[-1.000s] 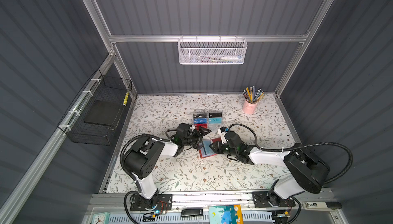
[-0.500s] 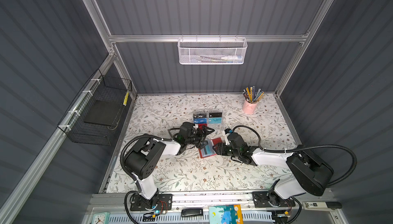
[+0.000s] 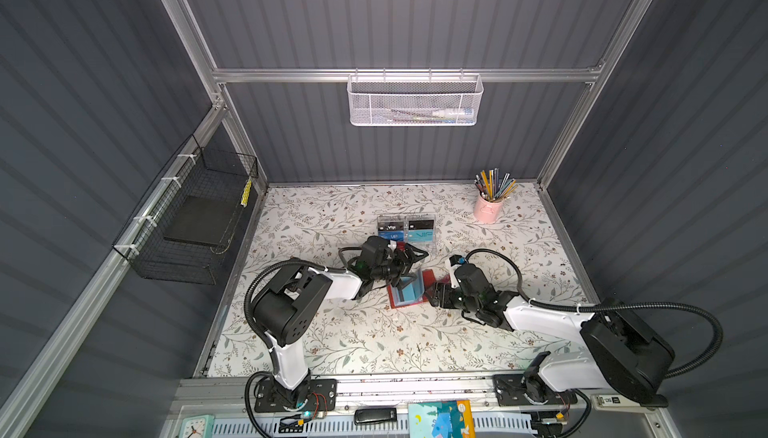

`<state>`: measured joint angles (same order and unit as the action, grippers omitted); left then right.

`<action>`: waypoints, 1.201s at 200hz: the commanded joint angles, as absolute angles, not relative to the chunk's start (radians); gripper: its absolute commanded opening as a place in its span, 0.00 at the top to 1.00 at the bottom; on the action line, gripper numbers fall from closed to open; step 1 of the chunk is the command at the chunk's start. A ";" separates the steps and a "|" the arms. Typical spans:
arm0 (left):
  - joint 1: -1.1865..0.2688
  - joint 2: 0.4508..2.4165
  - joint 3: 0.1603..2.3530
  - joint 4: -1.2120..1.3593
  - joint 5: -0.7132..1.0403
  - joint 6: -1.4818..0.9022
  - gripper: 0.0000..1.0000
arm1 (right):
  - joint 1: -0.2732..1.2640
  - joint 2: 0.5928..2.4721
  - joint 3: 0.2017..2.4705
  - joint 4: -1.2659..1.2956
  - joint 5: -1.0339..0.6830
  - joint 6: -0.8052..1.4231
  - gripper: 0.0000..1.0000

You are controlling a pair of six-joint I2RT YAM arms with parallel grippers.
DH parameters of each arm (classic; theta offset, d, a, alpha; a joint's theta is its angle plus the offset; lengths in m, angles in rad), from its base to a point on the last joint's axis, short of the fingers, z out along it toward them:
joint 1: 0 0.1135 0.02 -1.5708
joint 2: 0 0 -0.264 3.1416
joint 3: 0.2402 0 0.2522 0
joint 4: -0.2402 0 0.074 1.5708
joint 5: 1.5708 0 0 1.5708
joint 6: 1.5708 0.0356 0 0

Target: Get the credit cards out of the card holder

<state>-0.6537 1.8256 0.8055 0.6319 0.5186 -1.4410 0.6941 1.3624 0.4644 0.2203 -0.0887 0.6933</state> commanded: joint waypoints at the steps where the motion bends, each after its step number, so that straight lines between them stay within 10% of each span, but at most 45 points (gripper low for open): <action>1: -0.666 1.847 0.823 0.630 0.509 -1.429 0.00 | 0.684 1.331 0.447 0.193 -0.080 0.680 0.15; 240: -0.560 1.660 0.748 0.563 0.518 -1.414 0.00 | 0.606 1.290 0.423 0.321 -0.323 0.727 0.01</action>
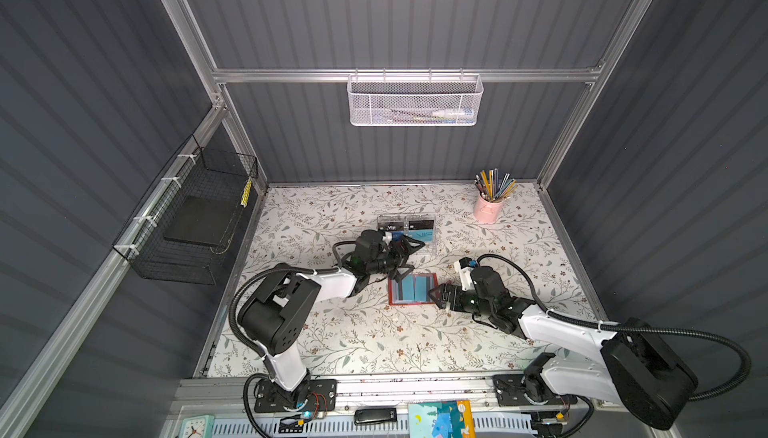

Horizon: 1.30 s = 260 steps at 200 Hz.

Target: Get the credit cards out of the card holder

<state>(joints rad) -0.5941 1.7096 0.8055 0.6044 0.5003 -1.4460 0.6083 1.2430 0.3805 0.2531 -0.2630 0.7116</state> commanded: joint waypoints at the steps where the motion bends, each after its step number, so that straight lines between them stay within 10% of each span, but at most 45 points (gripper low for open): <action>1: -0.559 1.659 0.746 0.564 0.518 -1.414 0.00 | 0.606 1.293 0.425 0.322 -0.325 0.727 0.01; 260: -0.606 1.775 0.687 0.734 0.558 -1.519 0.00 | 0.580 1.548 0.354 0.619 -0.397 0.802 0.01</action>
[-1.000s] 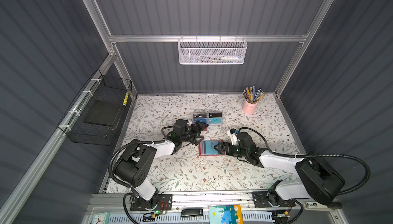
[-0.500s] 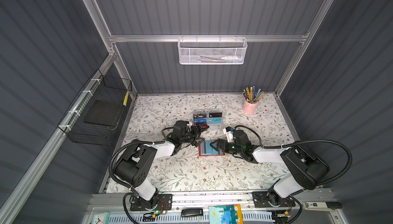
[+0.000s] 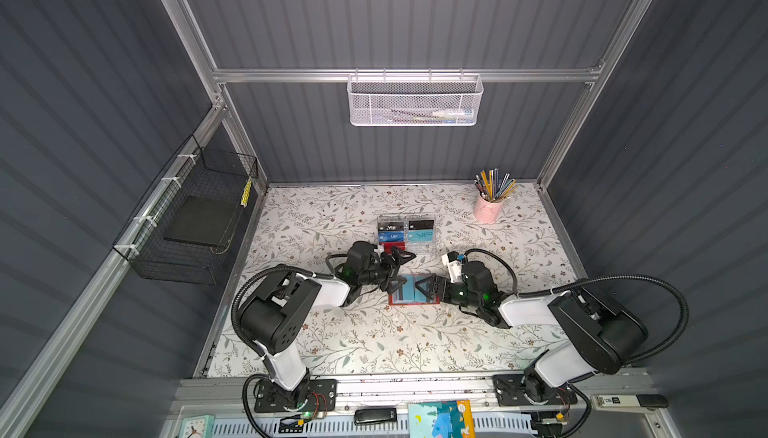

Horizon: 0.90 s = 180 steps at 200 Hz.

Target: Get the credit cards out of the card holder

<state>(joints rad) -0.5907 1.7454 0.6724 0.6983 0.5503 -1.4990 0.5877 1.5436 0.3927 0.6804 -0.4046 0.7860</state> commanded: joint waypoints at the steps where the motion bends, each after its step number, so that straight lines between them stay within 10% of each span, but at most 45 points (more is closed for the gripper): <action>1: -0.607 1.776 0.687 0.737 0.558 -1.521 0.00 | 0.580 1.549 0.352 0.620 -0.397 0.802 0.01; 180: -0.630 1.849 0.641 0.796 0.544 -1.549 0.00 | 0.580 1.506 0.233 0.699 -0.413 0.838 0.04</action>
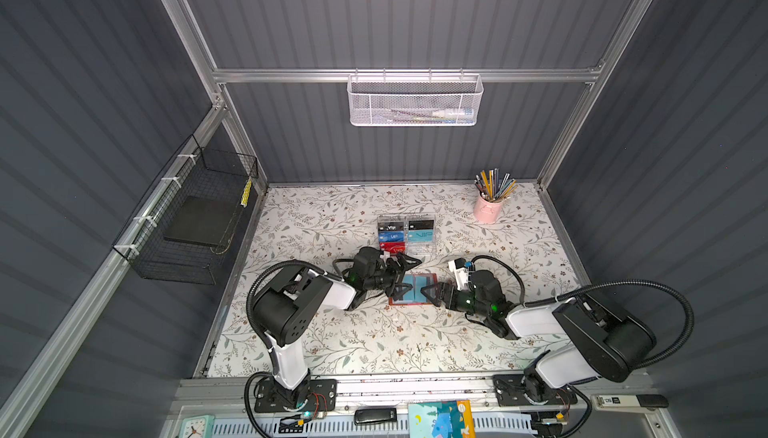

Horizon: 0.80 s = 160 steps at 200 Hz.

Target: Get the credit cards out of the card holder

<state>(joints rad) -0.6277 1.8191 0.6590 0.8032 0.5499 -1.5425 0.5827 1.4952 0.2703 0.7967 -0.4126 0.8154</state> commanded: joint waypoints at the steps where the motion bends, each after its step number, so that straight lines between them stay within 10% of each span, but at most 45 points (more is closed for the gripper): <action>1: -0.630 1.849 0.640 0.796 0.544 -1.549 0.00 | 0.580 1.506 0.233 0.700 -0.413 0.838 0.04; 160: -0.630 1.848 0.624 0.795 0.546 -1.543 0.00 | 0.580 1.663 0.244 0.929 -0.498 0.948 0.16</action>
<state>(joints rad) -0.6277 1.8256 0.6502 0.8295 0.5499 -1.5425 0.5747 1.6295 0.2443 1.0275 -0.4675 0.9184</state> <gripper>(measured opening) 0.998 0.853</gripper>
